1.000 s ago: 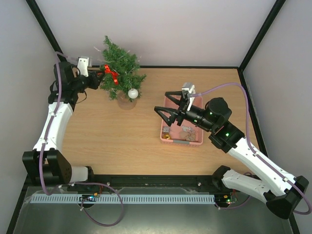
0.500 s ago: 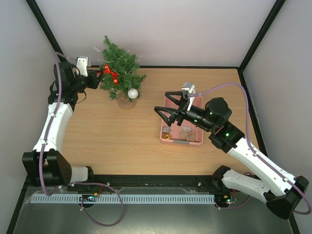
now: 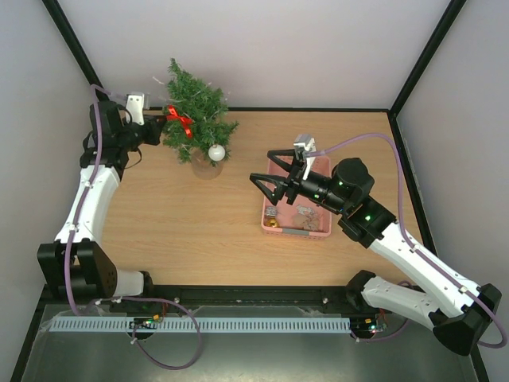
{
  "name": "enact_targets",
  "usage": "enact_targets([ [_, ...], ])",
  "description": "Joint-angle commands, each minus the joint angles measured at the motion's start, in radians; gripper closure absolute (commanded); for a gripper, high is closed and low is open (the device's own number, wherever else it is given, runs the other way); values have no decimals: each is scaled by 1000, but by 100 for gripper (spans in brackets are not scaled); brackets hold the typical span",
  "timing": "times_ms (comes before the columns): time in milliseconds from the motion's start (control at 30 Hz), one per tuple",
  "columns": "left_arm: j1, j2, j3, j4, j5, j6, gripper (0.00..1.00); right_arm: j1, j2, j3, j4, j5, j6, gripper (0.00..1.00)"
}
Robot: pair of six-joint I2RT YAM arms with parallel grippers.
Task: Decorate the small christmas tree
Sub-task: Place the decoration item on the Christmas tree.
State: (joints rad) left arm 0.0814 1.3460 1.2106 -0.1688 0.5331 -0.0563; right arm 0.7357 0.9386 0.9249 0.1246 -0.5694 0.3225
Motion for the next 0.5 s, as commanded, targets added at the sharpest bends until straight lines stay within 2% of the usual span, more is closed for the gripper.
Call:
enact_targets([
  [0,-3,22,-6,21,0,-5,92,7,0,27,26,-5,4,2],
  [333,-8,20,-12,19,15,-2,91,7,-1,24,23,-4,1,2],
  [467,-8,14,-14,23,32,-7,87,6,2,25,23,-5,0,2],
])
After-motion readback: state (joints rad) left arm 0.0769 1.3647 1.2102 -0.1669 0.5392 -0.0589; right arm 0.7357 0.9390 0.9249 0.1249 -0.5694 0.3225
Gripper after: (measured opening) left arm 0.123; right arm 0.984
